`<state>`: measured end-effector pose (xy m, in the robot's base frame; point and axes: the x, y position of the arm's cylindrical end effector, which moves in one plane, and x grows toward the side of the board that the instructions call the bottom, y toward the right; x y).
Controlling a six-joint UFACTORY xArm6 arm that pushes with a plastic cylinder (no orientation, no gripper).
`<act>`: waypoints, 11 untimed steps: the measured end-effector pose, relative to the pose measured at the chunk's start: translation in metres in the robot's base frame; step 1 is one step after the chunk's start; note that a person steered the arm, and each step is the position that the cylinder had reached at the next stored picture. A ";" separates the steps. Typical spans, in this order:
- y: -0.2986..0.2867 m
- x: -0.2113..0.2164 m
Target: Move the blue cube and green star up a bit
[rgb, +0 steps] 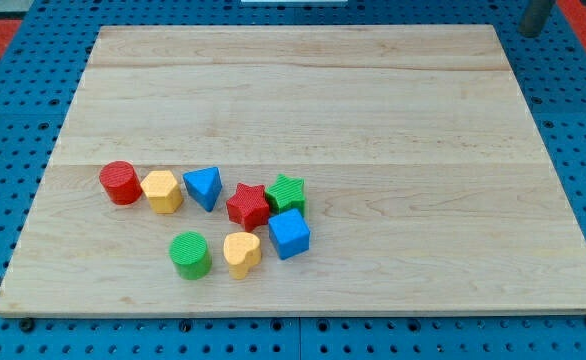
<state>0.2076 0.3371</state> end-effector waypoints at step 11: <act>-0.323 0.362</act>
<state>0.5693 0.0137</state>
